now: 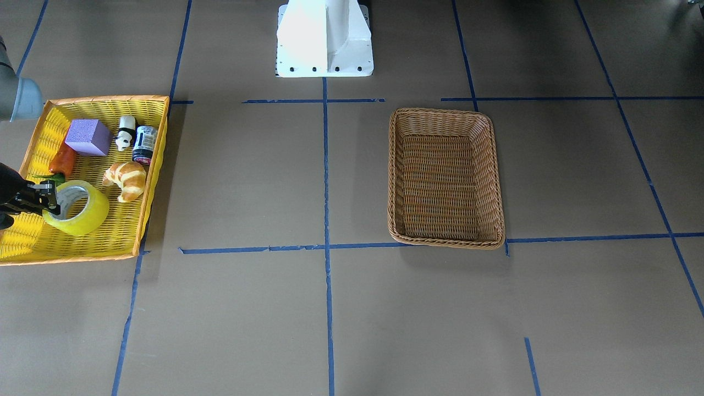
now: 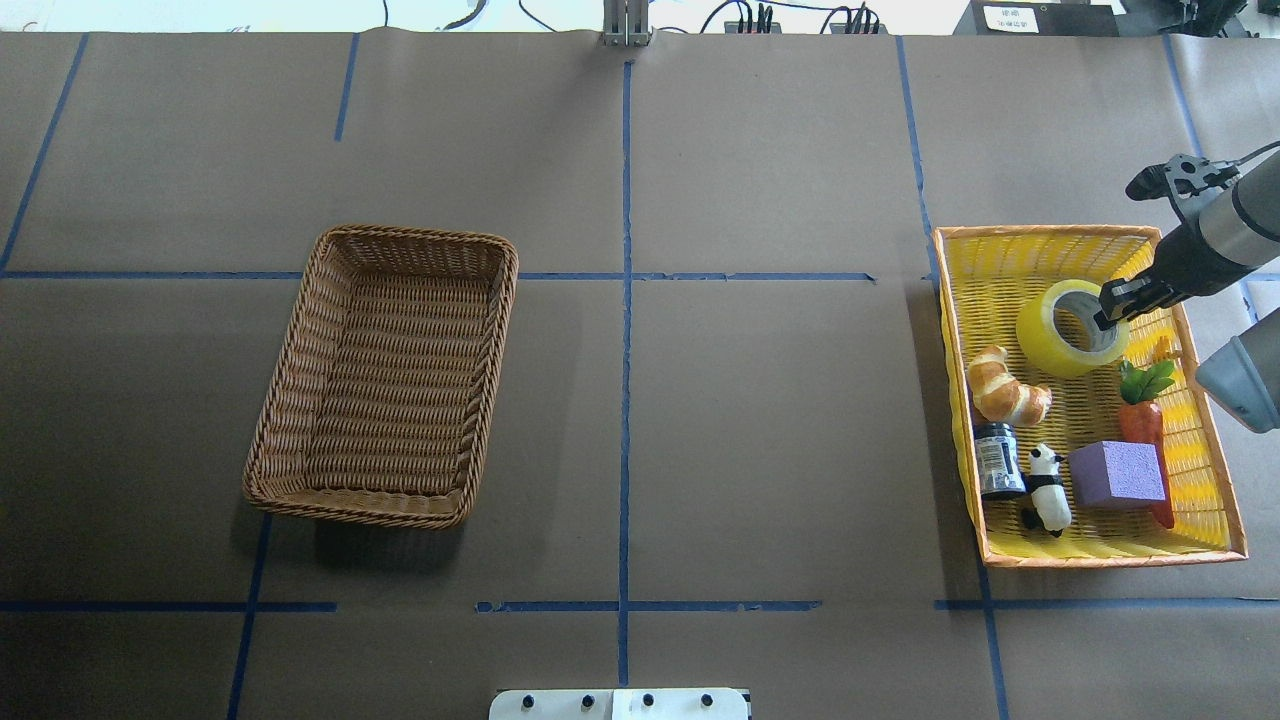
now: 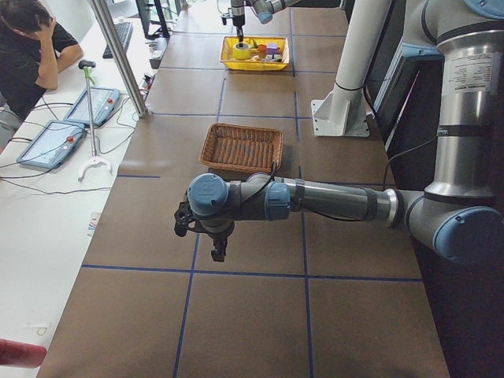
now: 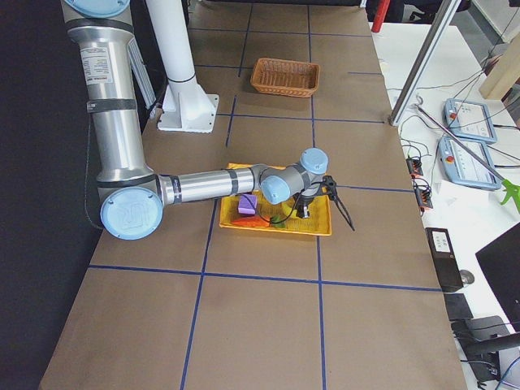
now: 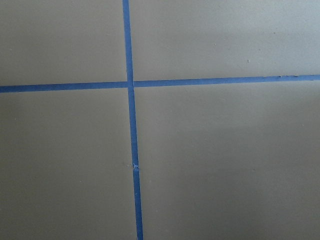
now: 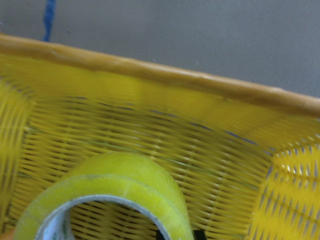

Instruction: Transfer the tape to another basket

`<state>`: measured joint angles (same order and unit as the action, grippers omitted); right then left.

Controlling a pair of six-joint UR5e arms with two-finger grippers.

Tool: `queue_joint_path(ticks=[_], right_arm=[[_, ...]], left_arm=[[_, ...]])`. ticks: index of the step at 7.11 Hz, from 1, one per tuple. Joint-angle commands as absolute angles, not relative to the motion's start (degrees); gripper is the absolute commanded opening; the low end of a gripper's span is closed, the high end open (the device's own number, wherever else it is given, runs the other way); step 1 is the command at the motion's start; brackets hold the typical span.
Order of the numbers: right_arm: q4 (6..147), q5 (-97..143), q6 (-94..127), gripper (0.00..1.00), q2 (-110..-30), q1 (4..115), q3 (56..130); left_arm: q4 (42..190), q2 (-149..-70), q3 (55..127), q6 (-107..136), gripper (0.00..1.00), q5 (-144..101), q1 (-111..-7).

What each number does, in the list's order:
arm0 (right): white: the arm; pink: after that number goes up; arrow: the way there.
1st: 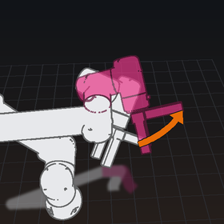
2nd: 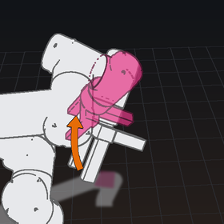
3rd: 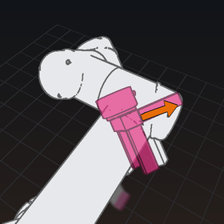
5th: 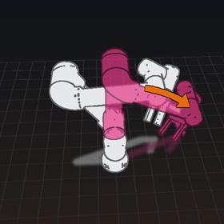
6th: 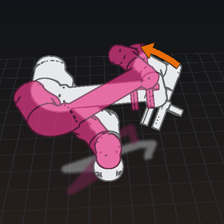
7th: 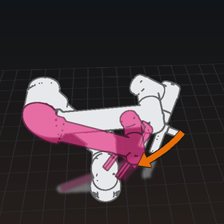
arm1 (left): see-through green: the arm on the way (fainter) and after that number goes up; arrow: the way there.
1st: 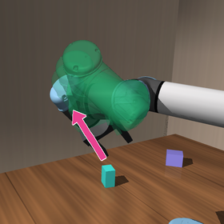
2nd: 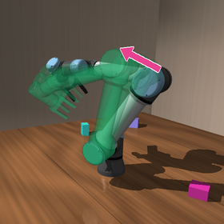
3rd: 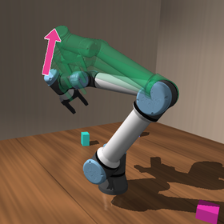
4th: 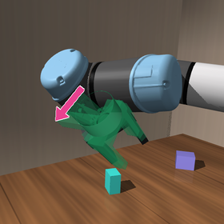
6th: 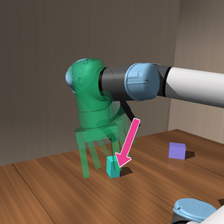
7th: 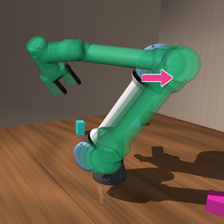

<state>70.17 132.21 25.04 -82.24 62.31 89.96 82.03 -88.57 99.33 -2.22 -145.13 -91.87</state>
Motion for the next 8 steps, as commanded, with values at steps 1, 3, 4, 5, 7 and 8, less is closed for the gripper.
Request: queue_joint_path(ticks=[1, 3, 4, 5, 7, 8], right_arm=[[70.1, 134.7, 34.5, 0.00, -78.3, 62.5, 94.0], [70.2, 135.0, 47.1, 0.00, -76.3, 60.7, 101.2], [70.1, 135.3, 54.4, 0.00, -76.3, 58.7, 105.9], [67.2, 135.3, 61.6, 0.00, -76.3, 57.0, 109.1], [46.8, 135.2, 83.5, 0.00, -76.4, 52.2, 108.2], [38.5, 134.9, 91.9, 0.00, -76.6, 50.4, 108.1]], left_arm=[[83.9, -90.7, 103.9, 12.0, 1.00, -149.9, -89.5], [97.5, -93.8, 105.8, 29.4, 1.00, -150.2, -83.0], [105.6, -97.3, 105.7, 41.1, 1.00, -150.0, -77.5], [111.4, -102.9, 105.6, 55.6, 1.00, -149.5, -71.7], [116.8, -110.8, 104.5, 67.1, 1.00, -149.0, -65.1], [118.1, -112.7, 105.5, 68.8, 1.00, -147.1, -63.0]])
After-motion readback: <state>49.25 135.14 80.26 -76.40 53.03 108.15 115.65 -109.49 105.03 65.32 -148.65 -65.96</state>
